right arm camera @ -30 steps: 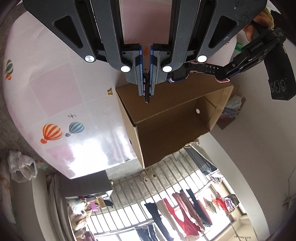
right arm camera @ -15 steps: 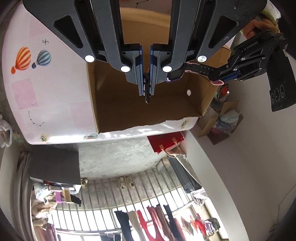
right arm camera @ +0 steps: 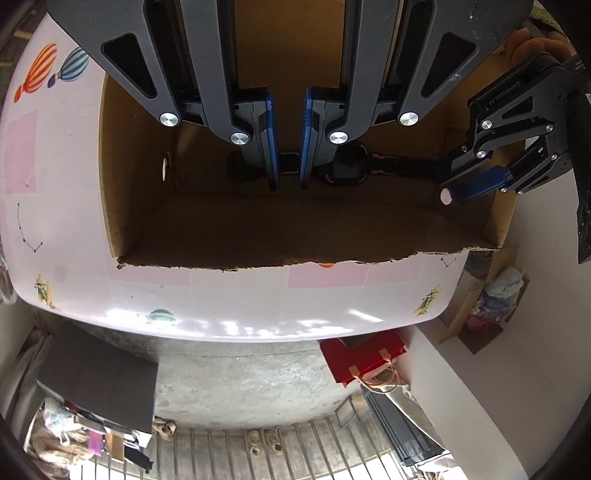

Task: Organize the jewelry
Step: 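Lower the watch into the box and open both grippers, then grasp the teal-and-red bead strand with the left gripper while the right gripper grasps it too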

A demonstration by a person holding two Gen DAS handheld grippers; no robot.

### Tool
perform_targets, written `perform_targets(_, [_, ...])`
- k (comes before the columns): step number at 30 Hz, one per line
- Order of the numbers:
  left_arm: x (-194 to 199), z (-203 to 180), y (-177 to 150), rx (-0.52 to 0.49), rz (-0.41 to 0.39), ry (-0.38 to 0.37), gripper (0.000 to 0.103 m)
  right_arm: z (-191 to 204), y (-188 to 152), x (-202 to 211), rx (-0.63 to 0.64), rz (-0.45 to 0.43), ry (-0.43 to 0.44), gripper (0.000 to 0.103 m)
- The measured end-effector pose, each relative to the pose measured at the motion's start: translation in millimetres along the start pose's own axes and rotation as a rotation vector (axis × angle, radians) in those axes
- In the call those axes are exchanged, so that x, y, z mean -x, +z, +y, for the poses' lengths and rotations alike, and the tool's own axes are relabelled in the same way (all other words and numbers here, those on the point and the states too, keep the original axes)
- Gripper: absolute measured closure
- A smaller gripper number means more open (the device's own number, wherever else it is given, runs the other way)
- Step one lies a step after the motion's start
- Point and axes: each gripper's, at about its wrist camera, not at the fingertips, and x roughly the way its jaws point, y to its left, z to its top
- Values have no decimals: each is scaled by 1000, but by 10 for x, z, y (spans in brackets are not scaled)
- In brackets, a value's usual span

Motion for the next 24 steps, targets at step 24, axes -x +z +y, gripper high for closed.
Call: perform_targets(24, [1793,288,-1973,94,-443,-136,34,-400,-1788,1542,-210,-321,288,68])
